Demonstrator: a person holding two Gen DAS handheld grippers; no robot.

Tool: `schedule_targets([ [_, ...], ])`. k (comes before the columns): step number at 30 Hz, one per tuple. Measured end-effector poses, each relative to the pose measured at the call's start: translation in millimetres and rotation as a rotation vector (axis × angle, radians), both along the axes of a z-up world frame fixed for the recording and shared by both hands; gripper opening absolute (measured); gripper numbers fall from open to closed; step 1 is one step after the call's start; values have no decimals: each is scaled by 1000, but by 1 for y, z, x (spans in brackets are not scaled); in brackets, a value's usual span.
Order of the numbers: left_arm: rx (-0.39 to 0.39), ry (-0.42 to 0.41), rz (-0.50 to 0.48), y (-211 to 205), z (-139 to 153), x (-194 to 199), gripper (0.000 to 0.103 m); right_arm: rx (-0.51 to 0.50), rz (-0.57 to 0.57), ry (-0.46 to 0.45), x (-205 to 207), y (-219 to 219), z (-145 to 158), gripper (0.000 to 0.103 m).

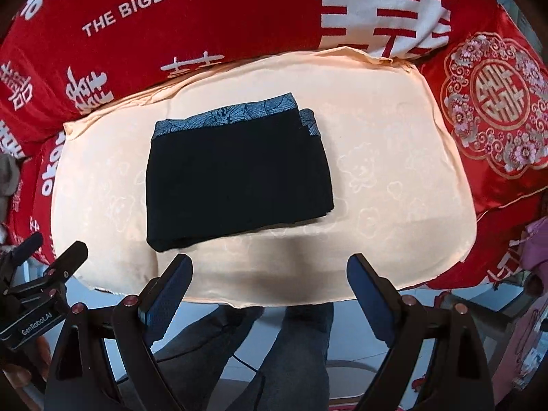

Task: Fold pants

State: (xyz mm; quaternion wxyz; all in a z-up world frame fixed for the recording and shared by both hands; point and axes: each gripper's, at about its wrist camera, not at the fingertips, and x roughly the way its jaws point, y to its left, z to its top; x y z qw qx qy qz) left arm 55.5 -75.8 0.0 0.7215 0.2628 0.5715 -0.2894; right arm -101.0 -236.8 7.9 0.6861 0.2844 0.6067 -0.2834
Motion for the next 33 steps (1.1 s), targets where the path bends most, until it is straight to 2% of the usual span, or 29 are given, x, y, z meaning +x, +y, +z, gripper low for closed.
schedule_targets([
  [9, 26, -4, 9, -14, 4, -19, 103, 5, 41, 25, -11, -5, 2, 93],
  [33, 35, -9, 9, -24, 10, -15, 103, 25, 67, 32, 6, -12, -3, 93],
])
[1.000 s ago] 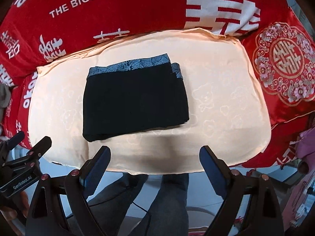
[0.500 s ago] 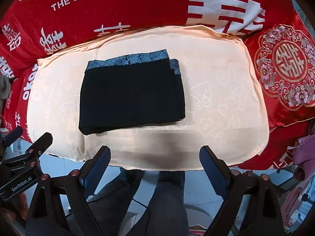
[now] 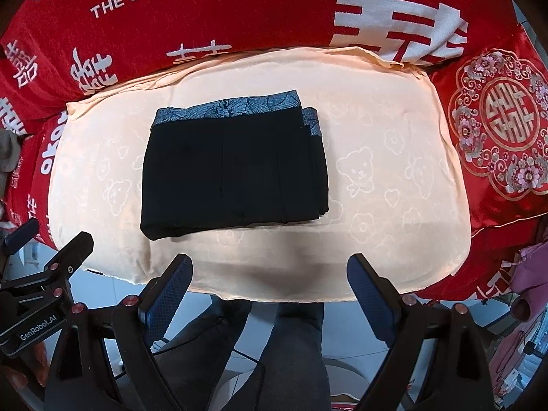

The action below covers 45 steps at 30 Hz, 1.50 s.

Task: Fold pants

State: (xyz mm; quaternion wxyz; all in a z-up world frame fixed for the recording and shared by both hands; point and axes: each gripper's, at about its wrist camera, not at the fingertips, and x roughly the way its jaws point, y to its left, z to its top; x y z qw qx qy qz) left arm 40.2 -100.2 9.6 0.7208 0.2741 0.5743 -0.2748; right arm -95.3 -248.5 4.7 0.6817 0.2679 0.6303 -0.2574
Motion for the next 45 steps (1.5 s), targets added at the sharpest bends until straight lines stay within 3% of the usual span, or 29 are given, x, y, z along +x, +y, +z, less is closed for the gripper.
schedule_targets([
  [35, -5, 33, -31, -3, -4, -4, 103, -22, 39, 29, 6, 4, -3, 93],
  [45, -38, 31, -39, -1, 1, -6, 103, -18, 36, 30, 4, 5, -5, 93],
])
